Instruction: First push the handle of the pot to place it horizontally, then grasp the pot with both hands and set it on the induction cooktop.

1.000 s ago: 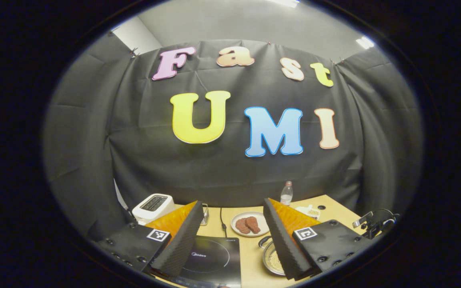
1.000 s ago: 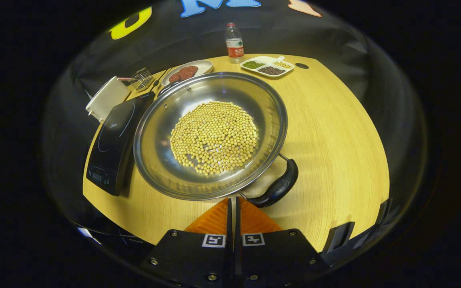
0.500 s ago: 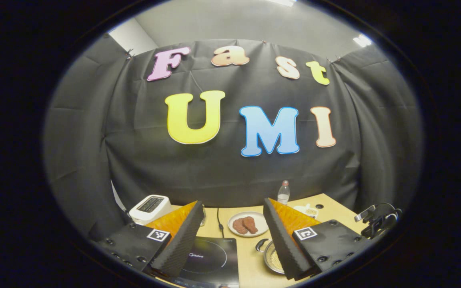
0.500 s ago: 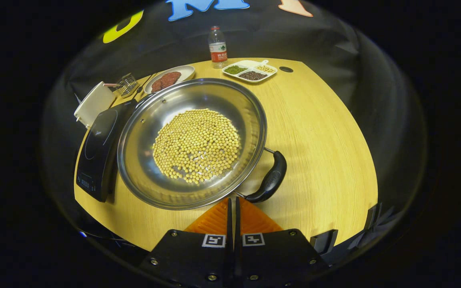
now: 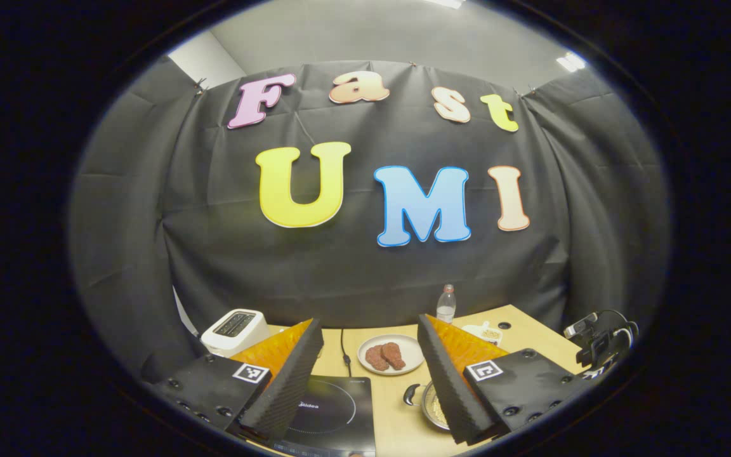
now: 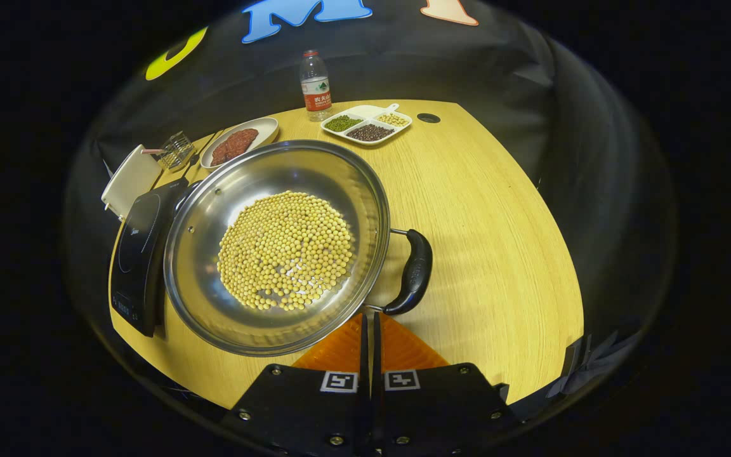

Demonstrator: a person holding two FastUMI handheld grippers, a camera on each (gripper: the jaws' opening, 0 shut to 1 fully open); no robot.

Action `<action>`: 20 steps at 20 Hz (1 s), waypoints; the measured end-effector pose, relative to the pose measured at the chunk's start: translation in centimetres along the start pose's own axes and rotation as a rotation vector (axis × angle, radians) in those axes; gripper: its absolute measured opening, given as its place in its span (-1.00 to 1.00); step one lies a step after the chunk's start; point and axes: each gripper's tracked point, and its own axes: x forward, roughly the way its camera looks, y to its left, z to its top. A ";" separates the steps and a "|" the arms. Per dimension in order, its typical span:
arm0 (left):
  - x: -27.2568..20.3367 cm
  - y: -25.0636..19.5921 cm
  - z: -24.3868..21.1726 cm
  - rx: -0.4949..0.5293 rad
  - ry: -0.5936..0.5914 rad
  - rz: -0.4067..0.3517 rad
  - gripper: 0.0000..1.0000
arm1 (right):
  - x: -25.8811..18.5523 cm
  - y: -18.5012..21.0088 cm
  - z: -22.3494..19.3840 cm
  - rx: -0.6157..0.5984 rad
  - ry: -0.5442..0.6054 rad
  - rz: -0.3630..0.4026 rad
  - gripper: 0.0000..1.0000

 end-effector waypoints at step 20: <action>0.6 -1.4 -3.4 -0.044 0.083 0.021 0.90 | 3.9 -4.5 6.2 -0.115 -0.055 -0.036 -0.97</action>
